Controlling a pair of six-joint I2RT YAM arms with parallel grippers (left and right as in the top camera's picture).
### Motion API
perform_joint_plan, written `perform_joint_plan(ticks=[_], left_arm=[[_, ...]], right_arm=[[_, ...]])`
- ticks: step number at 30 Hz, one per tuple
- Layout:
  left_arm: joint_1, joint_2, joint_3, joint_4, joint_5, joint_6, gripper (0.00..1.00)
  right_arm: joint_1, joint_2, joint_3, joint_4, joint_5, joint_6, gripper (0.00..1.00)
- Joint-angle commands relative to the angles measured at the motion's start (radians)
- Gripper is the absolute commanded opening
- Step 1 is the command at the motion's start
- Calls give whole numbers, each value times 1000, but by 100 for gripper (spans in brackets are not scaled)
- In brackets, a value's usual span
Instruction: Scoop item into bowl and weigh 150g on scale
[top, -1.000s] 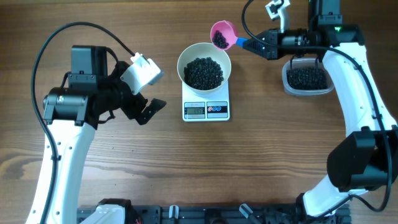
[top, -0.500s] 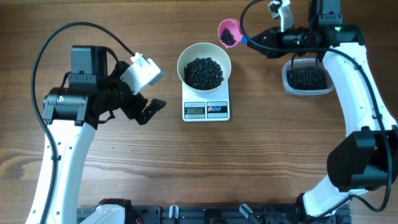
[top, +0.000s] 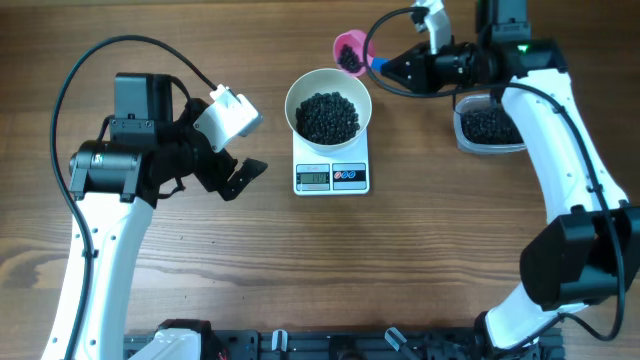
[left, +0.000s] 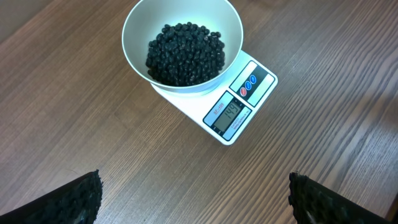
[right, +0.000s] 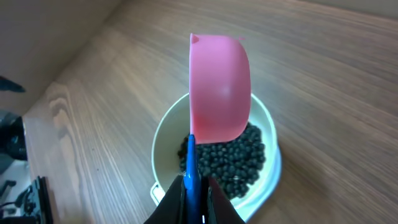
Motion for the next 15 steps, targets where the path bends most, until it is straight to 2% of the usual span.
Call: perform_joint_plan(ticks=[1, 15], left_arm=[[0, 4, -9, 2, 4, -6, 100], [0, 4, -9, 2, 4, -6, 100]], right_arm=[[16, -16, 21, -2, -1, -24, 4], [19, 0, 21, -1, 33, -129, 4]])
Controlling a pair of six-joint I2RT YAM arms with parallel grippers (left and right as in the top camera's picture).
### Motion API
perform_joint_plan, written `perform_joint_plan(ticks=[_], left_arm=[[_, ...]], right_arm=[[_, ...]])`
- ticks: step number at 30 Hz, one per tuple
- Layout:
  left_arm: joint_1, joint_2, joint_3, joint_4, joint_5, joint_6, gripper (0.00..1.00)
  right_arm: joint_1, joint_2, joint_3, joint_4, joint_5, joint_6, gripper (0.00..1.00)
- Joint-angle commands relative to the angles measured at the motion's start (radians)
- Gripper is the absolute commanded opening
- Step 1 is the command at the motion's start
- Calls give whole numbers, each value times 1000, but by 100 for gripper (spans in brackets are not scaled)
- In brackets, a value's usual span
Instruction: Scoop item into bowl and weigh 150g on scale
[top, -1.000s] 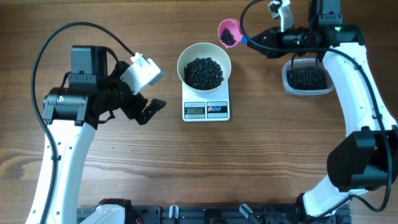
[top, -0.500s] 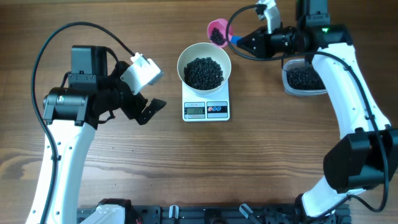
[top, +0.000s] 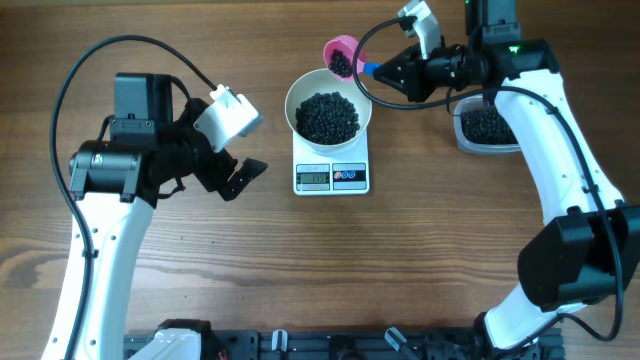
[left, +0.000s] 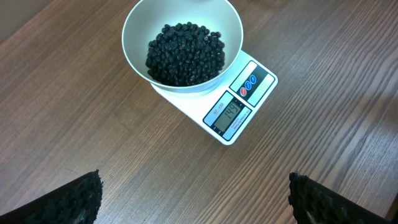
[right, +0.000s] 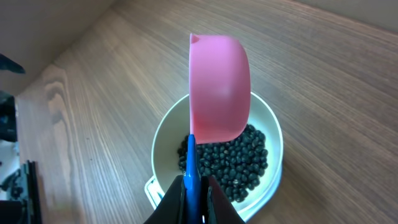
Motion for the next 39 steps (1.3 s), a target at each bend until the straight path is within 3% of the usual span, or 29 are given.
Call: perform_joint_plan(ticks=[1, 27, 39], left_arm=[[0, 4, -9, 2, 4, -6, 100], [0, 4, -9, 2, 4, -6, 100], [0, 4, -9, 2, 4, -6, 100]], right_arm=[[1, 0, 21, 5, 44, -37, 4], [64, 10, 17, -37, 92, -48, 4], [68, 17, 17, 61, 80, -7, 4]])
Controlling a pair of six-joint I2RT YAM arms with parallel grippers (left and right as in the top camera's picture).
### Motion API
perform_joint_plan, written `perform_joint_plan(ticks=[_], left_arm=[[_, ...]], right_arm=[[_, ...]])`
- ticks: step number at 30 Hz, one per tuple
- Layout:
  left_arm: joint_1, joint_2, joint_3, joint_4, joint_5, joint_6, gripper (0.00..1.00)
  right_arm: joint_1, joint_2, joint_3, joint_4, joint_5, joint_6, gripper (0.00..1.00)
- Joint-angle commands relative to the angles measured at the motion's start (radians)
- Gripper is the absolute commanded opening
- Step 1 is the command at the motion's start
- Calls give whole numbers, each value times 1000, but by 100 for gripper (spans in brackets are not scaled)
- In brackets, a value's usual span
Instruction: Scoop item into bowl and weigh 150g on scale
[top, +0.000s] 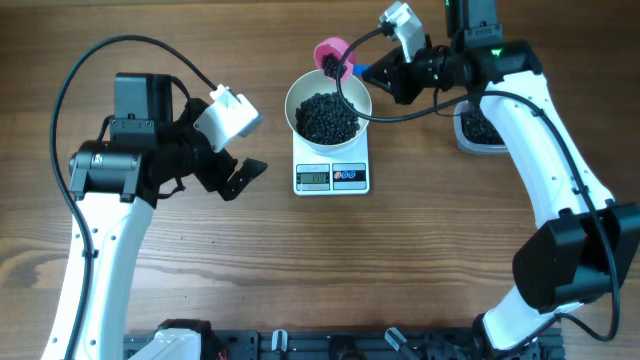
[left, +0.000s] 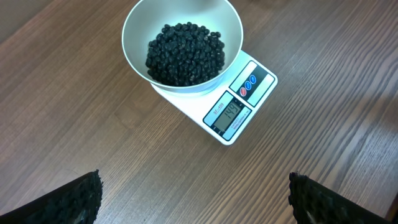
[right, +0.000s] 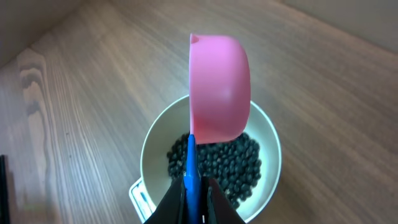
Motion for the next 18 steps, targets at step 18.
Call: perform_joint_plan(ticks=[18], left_arm=[[0, 4, -9, 2, 4, -6, 100]], right_arm=[[3, 15, 17, 23, -52, 50, 4]])
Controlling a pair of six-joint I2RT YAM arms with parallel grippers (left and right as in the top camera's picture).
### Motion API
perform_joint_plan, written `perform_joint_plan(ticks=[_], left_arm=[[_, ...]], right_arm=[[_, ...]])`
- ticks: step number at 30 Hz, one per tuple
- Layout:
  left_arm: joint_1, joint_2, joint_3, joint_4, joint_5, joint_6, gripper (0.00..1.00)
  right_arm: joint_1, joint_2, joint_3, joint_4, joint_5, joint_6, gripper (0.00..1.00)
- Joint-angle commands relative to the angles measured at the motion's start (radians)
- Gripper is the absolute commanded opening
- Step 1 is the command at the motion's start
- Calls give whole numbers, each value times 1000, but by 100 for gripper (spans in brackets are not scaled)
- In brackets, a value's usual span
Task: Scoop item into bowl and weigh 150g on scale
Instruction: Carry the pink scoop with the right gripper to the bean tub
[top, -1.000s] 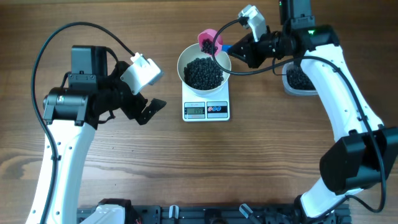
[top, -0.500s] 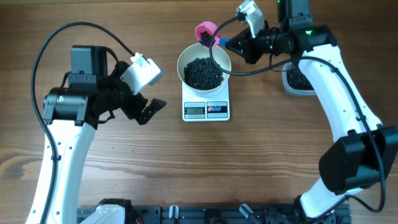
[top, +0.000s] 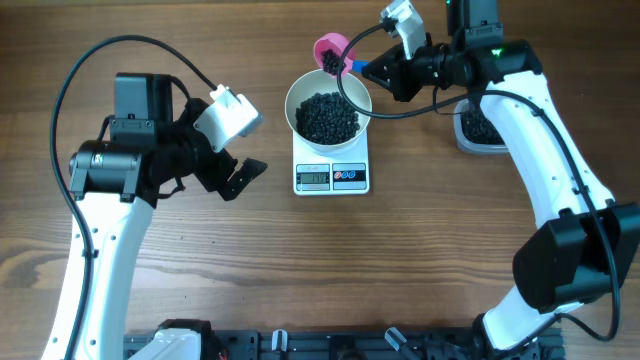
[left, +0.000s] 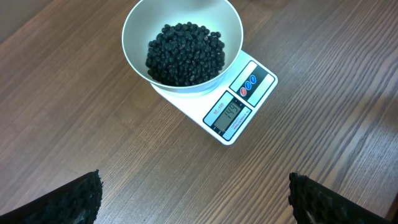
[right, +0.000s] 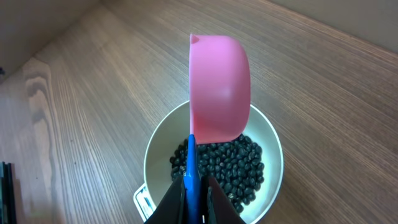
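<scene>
A white bowl (top: 328, 112) of black beans sits on a small white scale (top: 332, 176); its display (left: 232, 112) reads about 149. My right gripper (right: 193, 186) is shut on the blue handle of a pink scoop (right: 219, 87), held tilted over the bowl's far rim (top: 331, 50) with a few beans in it. The bowl (right: 214, 158) lies below the scoop in the right wrist view. My left gripper (left: 194, 196) is open, hovering left of the scale with nothing between its fingers.
A clear container (top: 482, 130) of black beans stands at the right, partly hidden by my right arm. The left arm's cable loops over the table's left side.
The scoop has shifted slightly toward the far side of the bowl's rim. The left arm and the scale reading look the same.
The scoop with beans was held to the right of the bowl, near the container. It then stood closer to the bowl's far right rim, then over the rim, where it still hangs tilted. The scale reads about 149 throughout; the left arm stayed put.
</scene>
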Motion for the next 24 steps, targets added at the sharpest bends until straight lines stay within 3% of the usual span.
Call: perform_joint_plan(ticks=[1, 13, 24], left_arm=[[0, 4, -9, 2, 5, -6, 100], [0, 4, -9, 2, 5, -6, 100], [0, 4, -9, 2, 5, -6, 100]], right_arm=[[-3, 15, 17, 8, -55, 9, 4], [-79, 15, 17, 22, -180, 98, 4], [-220, 14, 17, 113, -289, 404, 4]])
